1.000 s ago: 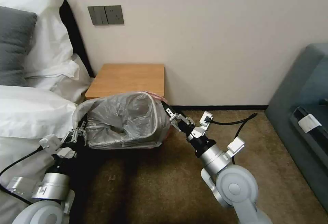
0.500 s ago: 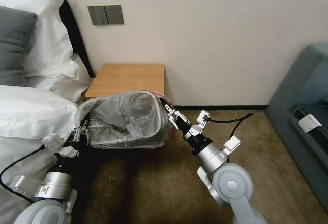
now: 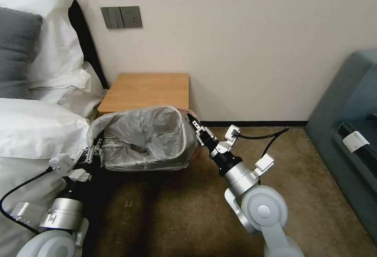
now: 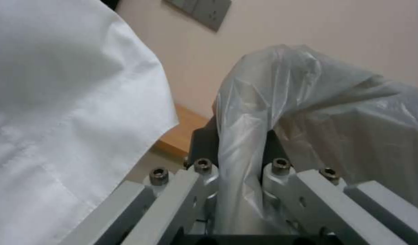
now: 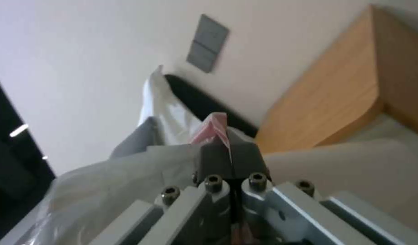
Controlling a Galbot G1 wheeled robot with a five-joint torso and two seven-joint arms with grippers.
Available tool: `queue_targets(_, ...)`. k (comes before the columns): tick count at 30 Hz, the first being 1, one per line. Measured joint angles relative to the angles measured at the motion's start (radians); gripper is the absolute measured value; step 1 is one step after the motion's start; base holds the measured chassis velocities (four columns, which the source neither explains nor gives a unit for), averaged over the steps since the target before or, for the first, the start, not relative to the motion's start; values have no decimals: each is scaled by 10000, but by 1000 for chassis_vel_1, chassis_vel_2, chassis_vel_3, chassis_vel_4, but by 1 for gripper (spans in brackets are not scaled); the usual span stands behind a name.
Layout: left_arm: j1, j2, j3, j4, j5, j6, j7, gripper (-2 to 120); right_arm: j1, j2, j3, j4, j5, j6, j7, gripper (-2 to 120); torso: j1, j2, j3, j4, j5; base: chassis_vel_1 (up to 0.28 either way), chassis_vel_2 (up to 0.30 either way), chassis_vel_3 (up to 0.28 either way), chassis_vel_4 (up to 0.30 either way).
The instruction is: Pick up the garbage bag from the table and place it over the trash can.
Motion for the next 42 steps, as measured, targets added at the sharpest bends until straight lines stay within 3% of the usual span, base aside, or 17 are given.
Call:
queue_targets(13,229,28,-69,-174,8,135,888,7,815,-95,165,-1181,-350,131,430,0,0,0,0,1,0,0,0,0,0)
queue_targets(19,223,14,-77,-174,-27,159,859,7,663,-225,208,-1253,-485,-77,483,0,0,0,0,0,0,0,0,0,0)
queue_targets(26,28,-15,-64,-168,-370,321,-315,7,1,-559,387,-943,-862,-229,-77,24,0,0,-1,0,0,0,0,0,0)
queue_targets(29,-98,-39,-37,-115,-462,533,-1132,7,-349,-814,506,-598,-958,-192,-402,38,0,-1,-1,1,0,0,0,0,0)
queue_targets(33,-173,-59,-31,-65,-274,677,-1527,7,-520,-980,616,-119,-1100,-127,-374,48,0,0,-1,0,1,0,0,0,0)
queue_targets(36,-177,-34,75,44,510,614,-1598,7,-522,-1662,584,1153,-2880,104,-730,64,0,0,-1,-1,2,0,0,0,0)
queue_targets(37,-177,-34,75,44,510,614,-1598,7,-522,-1662,584,1153,-2880,104,-730,64,0,0,-1,-1,2,0,0,0,0)
queue_targets(39,-180,-19,300,229,1287,327,-1574,7,-81,-2667,191,2008,-3843,-64,-1560,73,0,0,-1,-1,-1,0,0,0,0)
queue_targets(40,-180,-19,300,229,1287,327,-1574,7,-81,-2667,191,2008,-3843,-64,-1560,73,0,0,-1,-1,-1,0,0,0,0)
queue_targets(42,-151,12,557,306,2029,43,-1622,7,615,-3706,-287,2389,-4014,-290,-2227,84,0,0,-1,-2,2,0,0,0,0)
